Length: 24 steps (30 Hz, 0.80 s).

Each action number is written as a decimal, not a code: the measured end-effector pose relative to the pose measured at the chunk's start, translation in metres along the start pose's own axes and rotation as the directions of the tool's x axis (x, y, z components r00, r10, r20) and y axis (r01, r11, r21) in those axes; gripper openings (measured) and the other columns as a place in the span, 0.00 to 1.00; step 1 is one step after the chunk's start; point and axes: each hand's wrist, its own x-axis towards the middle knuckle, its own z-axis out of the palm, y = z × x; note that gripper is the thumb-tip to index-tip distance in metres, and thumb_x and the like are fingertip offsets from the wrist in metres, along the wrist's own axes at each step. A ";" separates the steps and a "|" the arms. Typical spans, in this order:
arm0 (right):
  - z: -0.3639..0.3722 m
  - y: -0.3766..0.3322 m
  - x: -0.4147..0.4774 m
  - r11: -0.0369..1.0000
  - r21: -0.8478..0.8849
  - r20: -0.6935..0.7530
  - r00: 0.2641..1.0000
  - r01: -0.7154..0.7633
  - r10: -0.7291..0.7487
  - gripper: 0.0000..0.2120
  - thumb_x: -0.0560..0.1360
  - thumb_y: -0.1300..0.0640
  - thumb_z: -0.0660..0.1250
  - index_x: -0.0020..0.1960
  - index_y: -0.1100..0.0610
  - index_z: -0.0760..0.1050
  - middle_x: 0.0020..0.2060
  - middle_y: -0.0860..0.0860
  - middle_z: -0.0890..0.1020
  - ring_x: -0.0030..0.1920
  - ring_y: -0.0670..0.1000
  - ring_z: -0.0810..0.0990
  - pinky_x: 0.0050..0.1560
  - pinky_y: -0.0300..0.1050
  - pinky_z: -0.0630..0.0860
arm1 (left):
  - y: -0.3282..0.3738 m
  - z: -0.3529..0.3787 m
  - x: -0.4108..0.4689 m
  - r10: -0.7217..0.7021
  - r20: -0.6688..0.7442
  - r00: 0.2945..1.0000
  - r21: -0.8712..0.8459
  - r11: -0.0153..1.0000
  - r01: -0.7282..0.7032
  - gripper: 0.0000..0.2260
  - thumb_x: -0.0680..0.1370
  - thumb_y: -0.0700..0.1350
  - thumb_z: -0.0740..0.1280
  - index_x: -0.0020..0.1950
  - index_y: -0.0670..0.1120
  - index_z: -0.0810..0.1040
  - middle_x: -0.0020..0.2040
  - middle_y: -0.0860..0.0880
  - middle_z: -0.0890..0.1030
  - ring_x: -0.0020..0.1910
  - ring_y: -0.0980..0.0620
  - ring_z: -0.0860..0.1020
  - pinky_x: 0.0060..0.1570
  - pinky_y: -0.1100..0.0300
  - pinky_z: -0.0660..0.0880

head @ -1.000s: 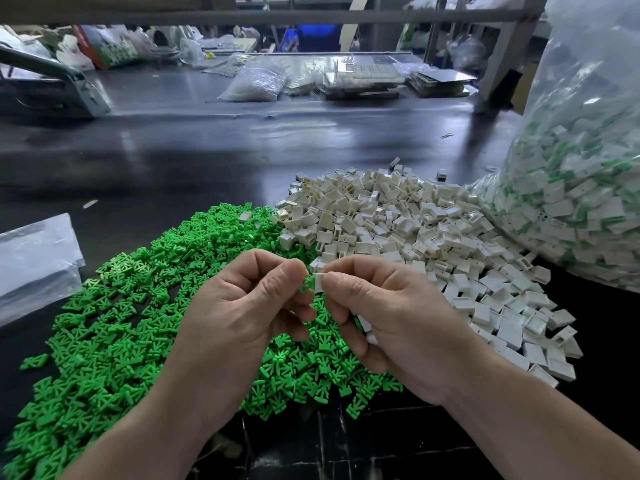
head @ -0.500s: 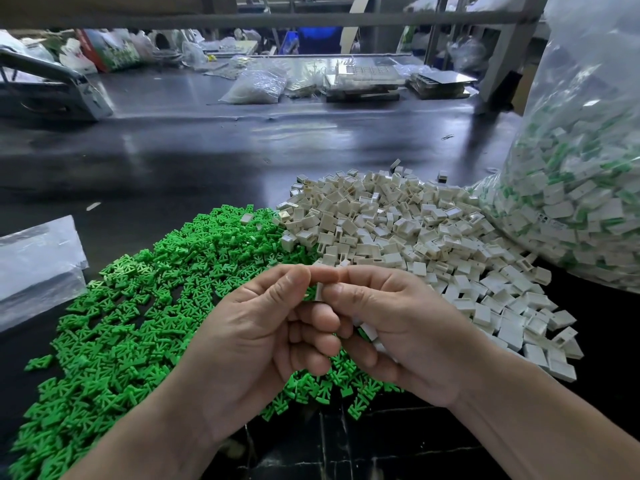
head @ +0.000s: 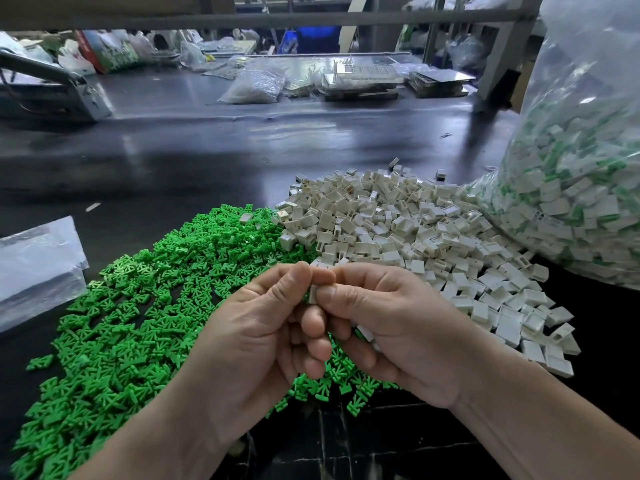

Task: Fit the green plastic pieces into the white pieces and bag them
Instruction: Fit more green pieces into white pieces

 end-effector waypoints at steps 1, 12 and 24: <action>0.000 0.000 0.000 1.000 0.008 -0.003 1.000 0.010 -0.010 0.09 0.74 0.50 0.68 0.47 0.55 0.82 0.30 0.49 0.77 0.21 0.44 0.69 0.19 0.33 0.62 | -0.002 -0.001 0.000 0.018 0.005 1.000 -0.018 1.000 -0.018 0.10 0.74 0.49 0.67 0.45 0.45 0.85 0.27 0.46 0.77 0.22 0.52 0.77 0.20 0.64 0.73; -0.001 0.002 0.001 0.999 0.029 -0.016 1.000 0.015 -0.015 0.16 0.74 0.49 0.68 0.54 0.59 0.80 0.30 0.50 0.76 0.23 0.46 0.68 0.19 0.34 0.61 | -0.003 -0.004 0.002 0.071 0.094 0.993 -0.059 0.996 -0.065 0.15 0.66 0.46 0.80 0.48 0.43 0.83 0.30 0.43 0.80 0.26 0.48 0.81 0.24 0.61 0.77; 0.002 0.004 0.002 0.998 0.039 -0.036 0.998 0.046 -0.045 0.12 0.76 0.49 0.65 0.47 0.58 0.80 0.29 0.50 0.77 0.24 0.46 0.70 0.20 0.35 0.60 | -0.001 0.000 0.003 0.152 0.039 0.988 0.099 0.983 -0.156 0.09 0.74 0.46 0.68 0.49 0.44 0.84 0.31 0.43 0.80 0.25 0.49 0.80 0.24 0.60 0.77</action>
